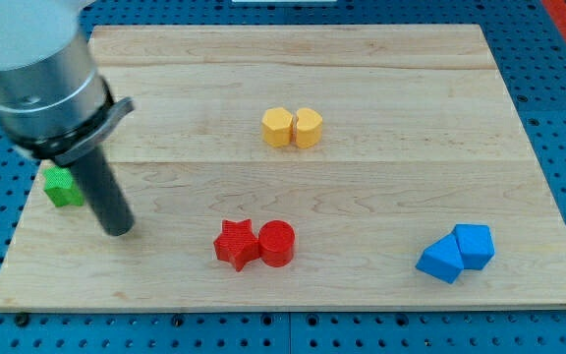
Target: Push the green star towards the center right
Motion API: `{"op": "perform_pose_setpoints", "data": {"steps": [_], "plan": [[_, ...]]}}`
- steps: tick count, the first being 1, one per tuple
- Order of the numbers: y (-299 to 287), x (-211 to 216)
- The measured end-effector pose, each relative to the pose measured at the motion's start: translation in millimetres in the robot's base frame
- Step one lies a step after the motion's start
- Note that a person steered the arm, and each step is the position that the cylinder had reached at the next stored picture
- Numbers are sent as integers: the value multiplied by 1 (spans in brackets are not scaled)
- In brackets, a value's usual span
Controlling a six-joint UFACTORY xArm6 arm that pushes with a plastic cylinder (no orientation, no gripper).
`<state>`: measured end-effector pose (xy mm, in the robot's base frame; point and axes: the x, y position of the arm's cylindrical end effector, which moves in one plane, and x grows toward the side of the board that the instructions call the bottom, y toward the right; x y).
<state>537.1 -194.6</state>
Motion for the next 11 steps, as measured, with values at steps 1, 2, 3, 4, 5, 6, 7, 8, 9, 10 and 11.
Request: {"op": "perform_pose_setpoints", "data": {"steps": [1, 2, 3, 4, 5, 6, 7, 8, 9, 10, 11], "plan": [[-72, -11], [-84, -46], [-37, -65], [78, -65], [175, -63], [209, -21], [263, -27], [257, -29], [205, -33], [198, -50], [224, -71]]}}
